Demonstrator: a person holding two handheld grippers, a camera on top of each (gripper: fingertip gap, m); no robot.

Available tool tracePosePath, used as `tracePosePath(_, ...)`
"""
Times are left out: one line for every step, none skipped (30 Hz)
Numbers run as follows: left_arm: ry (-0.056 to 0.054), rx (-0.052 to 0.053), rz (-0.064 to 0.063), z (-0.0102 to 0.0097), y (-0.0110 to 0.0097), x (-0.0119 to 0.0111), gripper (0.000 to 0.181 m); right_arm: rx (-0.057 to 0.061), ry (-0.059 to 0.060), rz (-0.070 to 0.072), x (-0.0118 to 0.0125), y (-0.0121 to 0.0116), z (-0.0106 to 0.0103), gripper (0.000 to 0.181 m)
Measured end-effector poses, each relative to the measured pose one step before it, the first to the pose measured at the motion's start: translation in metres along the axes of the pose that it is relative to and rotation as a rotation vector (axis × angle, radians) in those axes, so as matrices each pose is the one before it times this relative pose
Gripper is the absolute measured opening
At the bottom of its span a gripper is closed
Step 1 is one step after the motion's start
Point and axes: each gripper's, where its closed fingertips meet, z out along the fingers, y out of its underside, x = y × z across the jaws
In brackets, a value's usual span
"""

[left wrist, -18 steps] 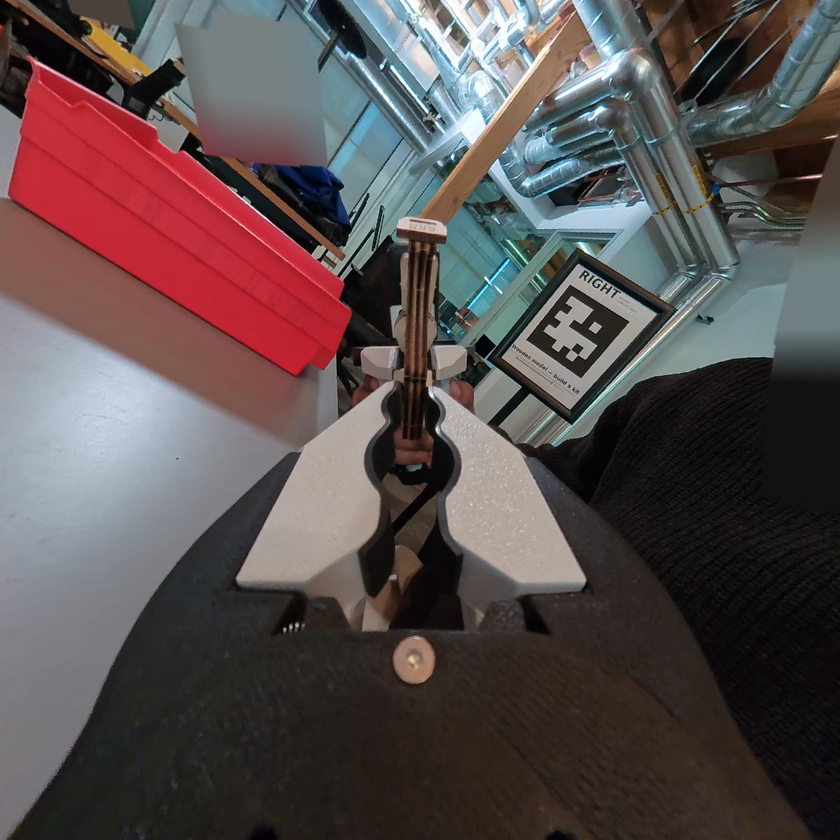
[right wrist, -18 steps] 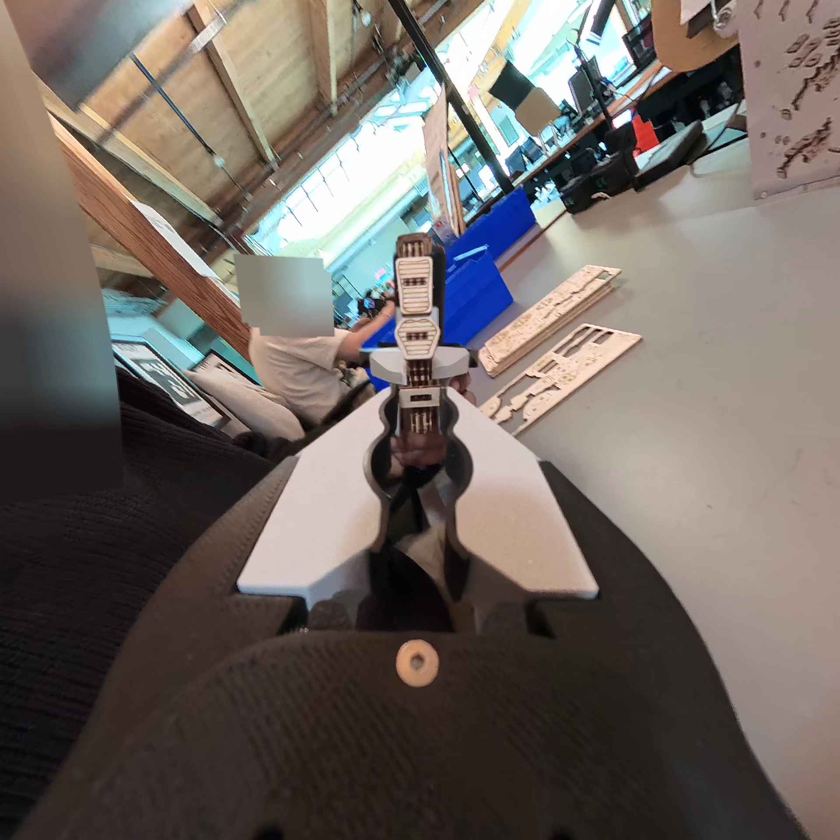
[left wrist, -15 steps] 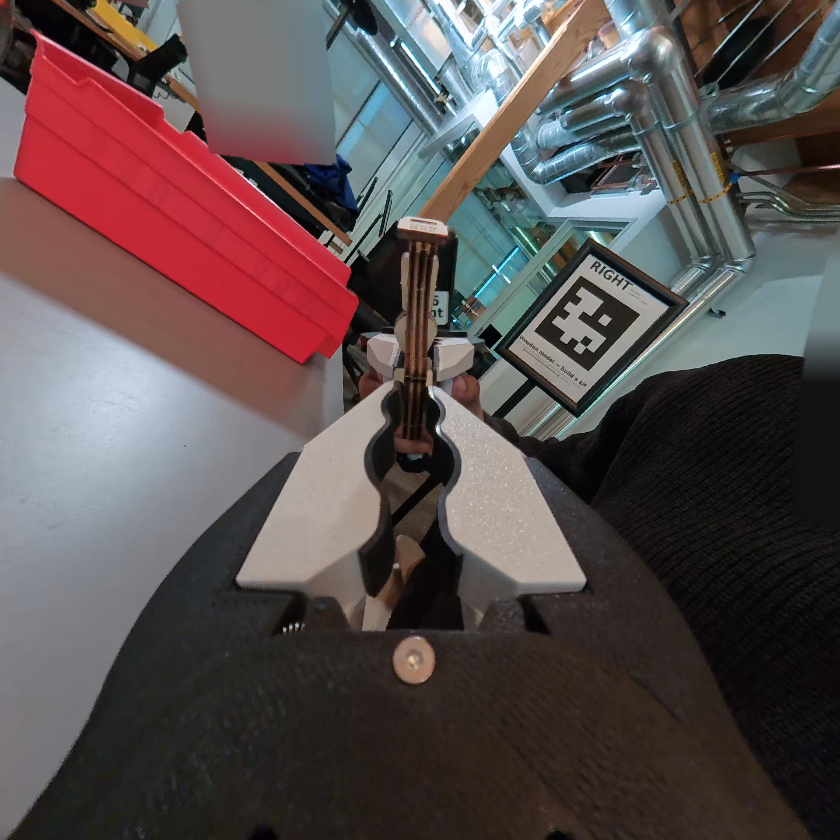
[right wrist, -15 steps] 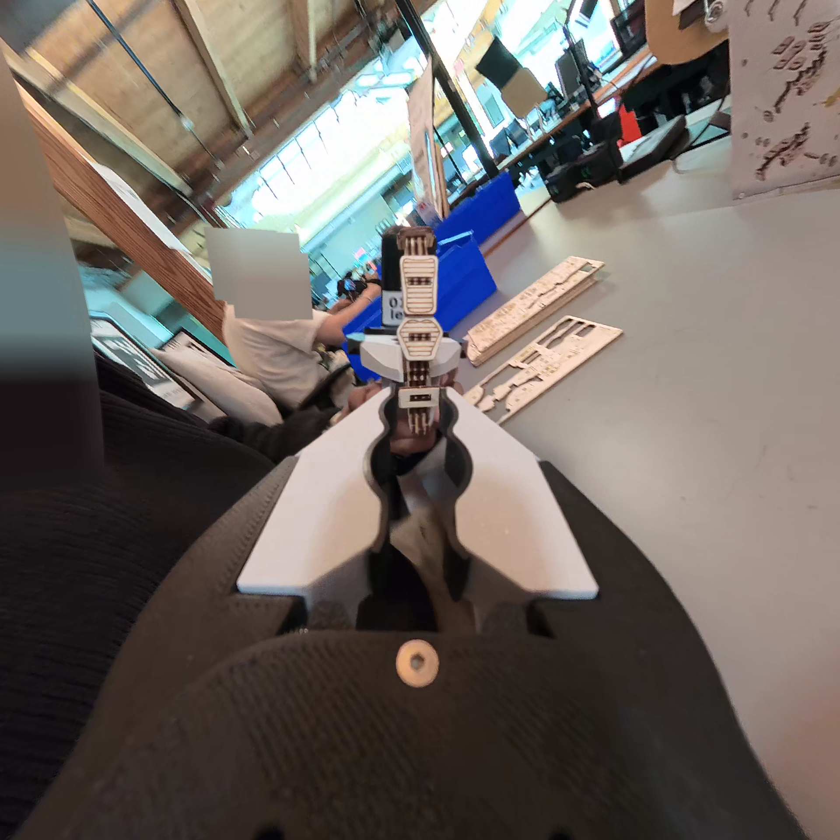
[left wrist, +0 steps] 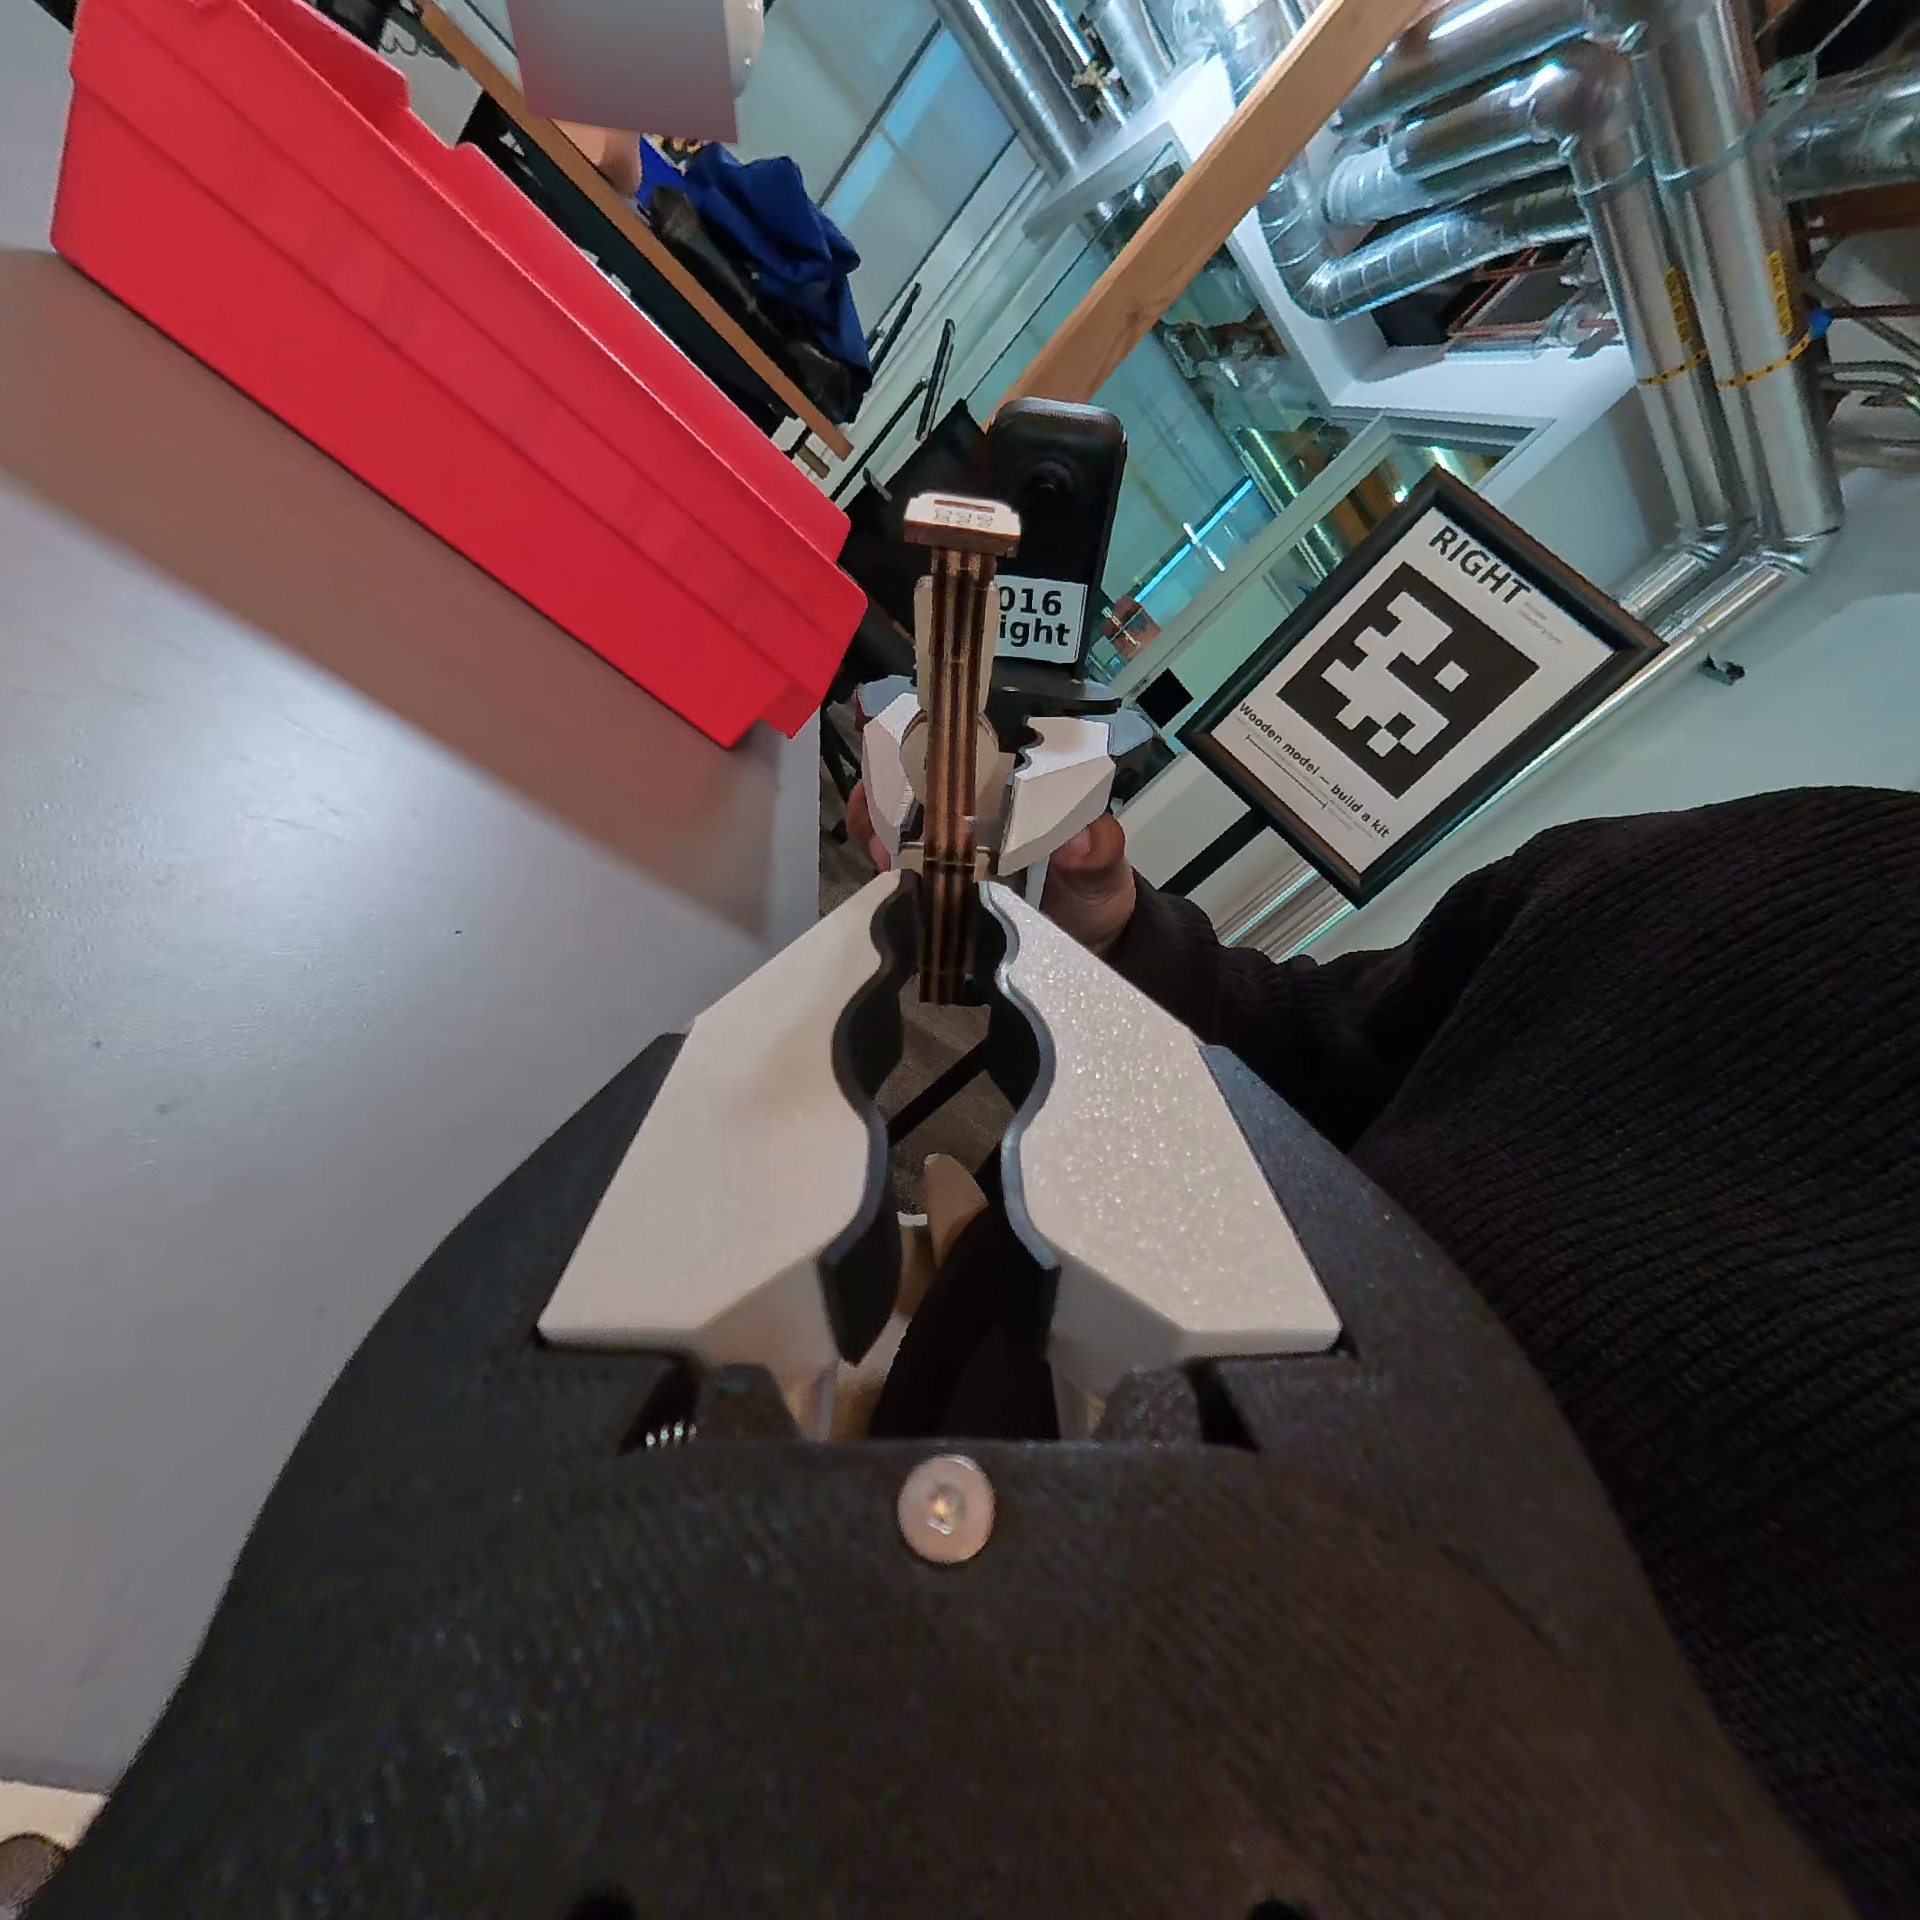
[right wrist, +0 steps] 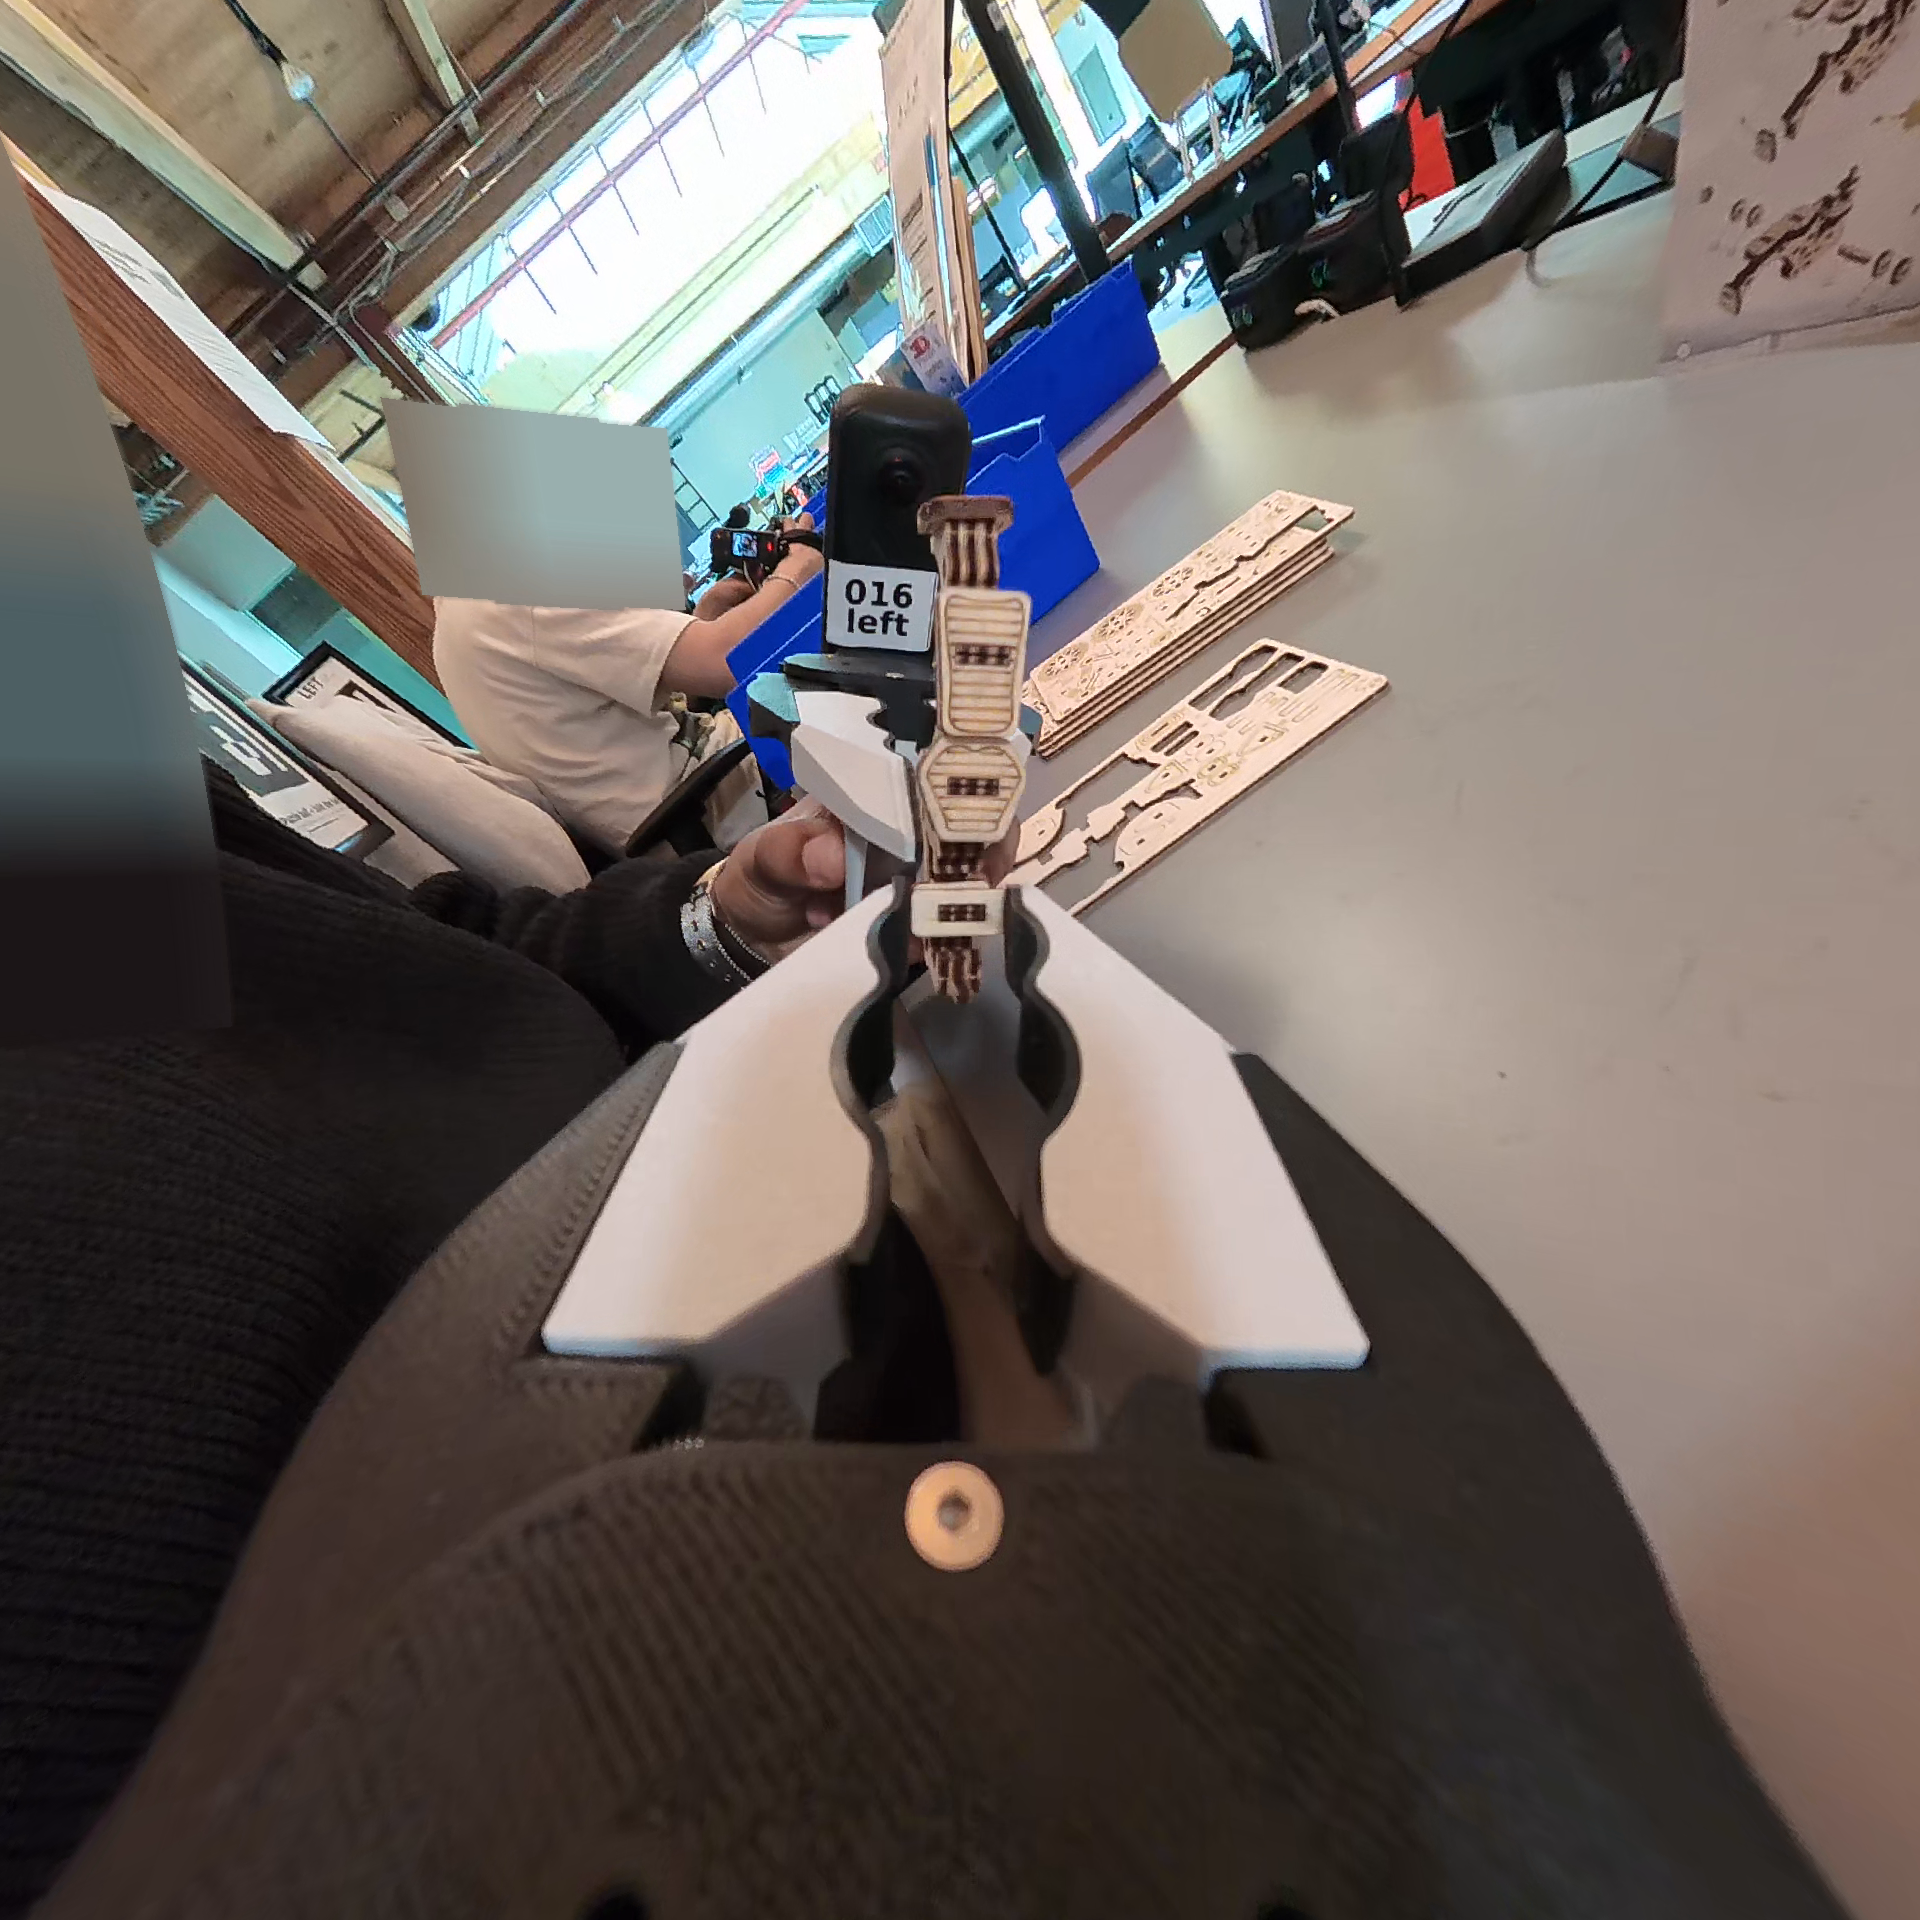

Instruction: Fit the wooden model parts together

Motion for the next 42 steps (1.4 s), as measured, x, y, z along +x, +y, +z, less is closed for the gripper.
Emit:
tracePosePath(0.001, -0.0002, -0.0024, 0.00001, 0.00016, -0.00013, 0.007, -0.001, -0.0013, 0.0035, 0.00016, 0.00033, 0.0, 0.017)
tracePosePath(0.0008, 0.0004, -0.0027, -0.00003, 0.00003, -0.00018, 0.007, 0.0, -0.0009, 0.0028, 0.00011, 0.00006, -0.00003, 0.017)
tracePosePath(-0.0003, 0.0008, -0.0003, 0.00005, 0.00003, -0.00016, 0.007, 0.0002, -0.0005, 0.0026, 0.00016, 0.00016, 0.00004, 0.017)
tracePosePath(0.0003, -0.0004, -0.0005, -0.00006, 0.00017, -0.00024, 0.007, -0.0004, -0.0015, 0.0035, 0.00019, 0.0002, 0.0, 0.017)
tracePosePath(0.0007, 0.0002, 0.0005, 0.00001, 0.00004, -0.00001, 0.007, 0.0003, -0.0024, 0.0037, 0.00002, 0.00013, -0.00004, 0.017)
tracePosePath(0.0022, 0.0026, 0.001, 0.00004, -0.00036, 0.00025, 0.007, 0.003, -0.0032, 0.0036, -0.00011, -0.00045, -0.00014, 0.017)
tracePosePath(0.0056, 0.0045, -0.0004, 0.00009, -0.0006, 0.00072, 0.007, 0.0061, -0.0061, 0.0047, -0.00062, -0.00098, -0.00029, 0.017)
tracePosePath(0.0075, 0.0065, -0.0027, 0.00005, -0.00083, 0.00092, 0.007, 0.0088, -0.0097, 0.0071, -0.00106, -0.0014, -0.00034, 0.018)
tracePosePath(0.0038, 0.0092, -0.0053, -0.00018, -0.00093, 0.00007, 0.007, 0.0099, -0.0123, 0.0097, -0.00129, -0.0013, -0.00053, 0.02)
tracePosePath(0.001, 0.0071, -0.0077, -0.0004, -0.00057, -0.00063, 0.007, 0.0101, -0.0136, 0.0109, -0.00142, -0.0016, -0.00067, 0.02)
tracePosePath(0.0021, 0.0051, -0.0079, -0.00037, -0.00038, -0.00071, 0.007, 0.0113, -0.01, 0.01, -0.00102, -0.00193, -0.00105, 0.019)
tracePosePath(0.005, 0.0056, -0.0081, -0.00054, -0.00066, -0.00016, 0.007, 0.0104, -0.0036, 0.0069, -0.00026, -0.00194, -0.00124, 0.018)
tracePosePath(0.0071, 0.0068, -0.007, -0.00054, -0.00108, 0.00053, 0.006, 0.0055, 0.0018, 0.0026, 0.00056, -0.00134, -0.00139, 0.017)
tracePosePath(0.0043, 0.0056, -0.0042, -0.00039, -0.0009, 0.00051, 0.006, -0.0009, 0.0051, -0.0004, 0.00116, -0.00037, -0.0012, 0.017)
tracePosePath(0.0015, 0.0006, -0.0002, -0.00016, -0.00021, 0.00028, 0.006, -0.0061, 0.0045, 0.0001, 0.00126, 0.00058, -0.00067, 0.019)
tracePosePath(0.0003, -0.0039, 0.0027, 0.0003, 0.00053, 0.0003, 0.006, -0.0099, 0.0004, 0.0042, 0.00077, 0.00132, -0.00023, 0.02)
tracePosePath(0.0013, -0.0052, 0.003, 0.0005, 0.00064, 0.00044, 0.006, -0.0115, -0.0042, 0.0082, 0.00028, 0.00194, 0.00041, 0.022)
tracePosePath(0.0029, -0.0054, 0.0018, 0.00068, 0.00085, 0.00062, 0.006, -0.01, -0.0065, 0.0095, -0.00008, 0.00193, 0.0007, 0.023)
tracePosePath(0.002, -0.0049, 0.0006, 0.00061, 0.00087, 0.00039, 0.006, -0.0084, -0.0087, 0.0097, -0.00049, 0.0019, 0.00104, 0.025)
tracePosePath(-0.0003, -0.0031, 0.0006, 0.00042, 0.00065, -0.00012, 0.006, -0.0079, -0.0116, 0.0097, -0.00111, 0.00174, 0.00103, 0.025)
tracePosePath(0.0008, -0.0012, 0.0006, 0.00023, 0.00037, 0.00021, 0.006, -0.0079, -0.0104, 0.008, -0.00106, 0.00169, 0.00112, 0.022)
tracePosePath(0.0035, -0.0011, -0.0007, 0.00006, 0.00015, 0.00052, 0.006, -0.0086, -0.0027, 0.0034, -0.00021, 0.00176, 0.00098, 0.02)
tracePosePath(0.0021, -0.0026, 0.0, 0.0001, 0.0003, 0.00032, 0.006, -0.0087, 0.0039, -0.0026, 0.00059, 0.0016, 0.00068, 0.018)
tracePosePath(-0.0039, -0.003, 0.0044, 0.00003, 0.00045, -0.00031, 0.006, -0.0062, 0.0048, -0.004, 0.00046, 0.00089, 0.00027, 0.019)
tracePosePath(-0.0024, -0.0033, 0.0037, 0.00014, 0.00031, -0.00009, 0.006, -0.0038, 0.0026, -0.0026, 0.00028, 0.00021, -0.00006, 0.019)
tracePosePath(-0.0006, -0.0018, 0.0019, 0.00006, 0.00015, 0.00007, 0.006, -0.0017, -0.0001, -0.0012, -0.00005, 0.00022, -0.00007, 0.018)
tracePosePath(-0.0004, -0.0002, 0.0012, 0.00003, -0.00001, 0.0001, 0.006, 0.0007, -0.001, 0.0015, -0.00004, 0.0, 0.0, 0.018)
tracePosePath(-0.0029, 0.0, 0.0015, -0.00019, -0.00001, -0.00036, 0.006, 0.0005, 0.0009, 0.0027, 0.00035, 0.00009, 0.00016, 0.018)
tracePosePath(-0.0057, -0.0019, 0.0035, -0.00007, 0.00026, -0.00063, 0.006, -0.0012, 0.0044, 0.0004, 0.00067, 0.00022, 0.00014, 0.018)
tracePosePath(-0.0083, -0.0035, 0.004, -0.00016, 0.00027, -0.00083, 0.006, -0.0029, 0.008, -0.003, 0.00091, 0.00036, 0.00008, 0.018)
tracePosePath(-0.0086, -0.0029, 0.0068, -0.00008, 0.00031, -0.0008, 0.007, -0.0032, 0.0097, -0.0049, 0.00102, 0.00037, 0.00015, 0.018)
tracePosePath(-0.0077, -0.002, 0.0063, -0.00017, 0.00001, -0.00064, 0.007, -0.0026, 0.0094, -0.0046, 0.00075, 0.00018, 0.00023, 0.019)
tracePosePath(-0.0066, -0.0023, 0.0036, -0.00017, 0.00011, -0.00067, 0.006, -0.0029, 0.0093, -0.003, 0.00082, 0.0003, 0.00038, 0.019)
tracePosePath(-0.0049, -0.0042, 0.0027, -0.00029, 0.00045, -0.00074, 0.007, -0.0041, 0.0089, -0.0028, 0.00082, 0.00063, 0.00058, 0.019)
tracePosePath(-0.0038, -0.0037, 0.003, -0.00025, 0.00037, -0.0006, 0.007, -0.0036, 0.0074, -0.003, 0.00059, 0.00061, 0.00052, 0.019)
tracePosePath(-0.0023, -0.002, 0.0023, -0.00029, 0.00004, -0.00044, 0.007, -0.0015, 0.0048, -0.0014, 0.00053, 0.00036, 0.0004, 0.019)
tracePosePath(0.0002, -0.0006, -0.0002, -0.00014, -0.00006, -0.0001, 0.007, 0.0004, 0.0015, 0.001, 0.0002, 0.0, 0.00026, 0.019)
tracePosePath(0.0001, 0.0009, -0.0005, -0.00002, -0.00009, -0.00006, 0.007, 0.0014, -0.0009, 0.0026, 0.0, -0.00006, 0.00016, 0.019)
tracePosePath(0.0007, 0.0006, -0.0012, 0.00003, 0.00005, 0.00005, 0.007, 0.0011, -0.002, 0.0028, -0.00008, 0.00003, 0.00001, 0.019)
tracePosePath(0.001, -0.0012, -0.0023, 0.00016, 0.00028, -0.00004, 0.007, -0.0008, -0.0016, 0.0014, 0.00011, 0.00026, -0.00004, 0.019)
tracePosePath(0.0003, -0.0024, -0.0022, 0.00029, 0.00055, -0.00019, 0.007, -0.003, 0.0002, -0.0018, 0.00009, 0.00034, -0.00022, 0.019)
tracePosePath(0.0002, -0.0035, -0.001, 0.00015, 0.00051, -0.0002, 0.007, -0.0045, 0.0023, -0.0062, 0.00022, 0.00055, -0.00015, 0.019)
